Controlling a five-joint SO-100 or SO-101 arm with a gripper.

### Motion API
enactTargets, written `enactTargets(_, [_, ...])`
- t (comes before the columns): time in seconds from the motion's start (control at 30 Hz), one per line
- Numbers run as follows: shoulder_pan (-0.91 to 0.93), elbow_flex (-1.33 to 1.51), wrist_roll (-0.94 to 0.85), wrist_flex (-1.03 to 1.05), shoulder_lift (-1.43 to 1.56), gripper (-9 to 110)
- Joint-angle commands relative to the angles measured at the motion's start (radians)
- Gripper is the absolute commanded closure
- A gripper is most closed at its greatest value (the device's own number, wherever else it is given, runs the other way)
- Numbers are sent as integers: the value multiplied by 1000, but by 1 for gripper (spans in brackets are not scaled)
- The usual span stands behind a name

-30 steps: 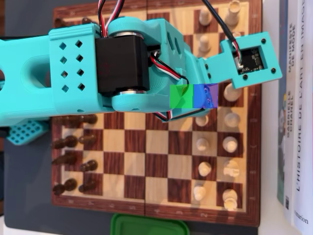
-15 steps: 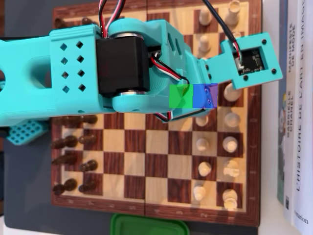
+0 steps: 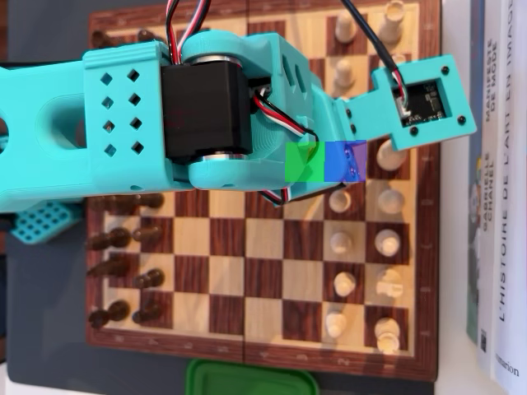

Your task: Play chess

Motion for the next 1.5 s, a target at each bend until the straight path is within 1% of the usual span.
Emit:
enactTargets(0.0, [9,-43,-5,-6,15,98])
enactTargets(0.2, [6,-28,-5,5,49,98])
enactTargets(0.43, [8,109,-3,-6,198,98])
enactTargets(0.83, [-5,255,6,-8,304,98])
enactTargets(1.07, [-5,307,6,-9,316,98])
enactTargets(1.47, [-20,308,8,-57,305,98])
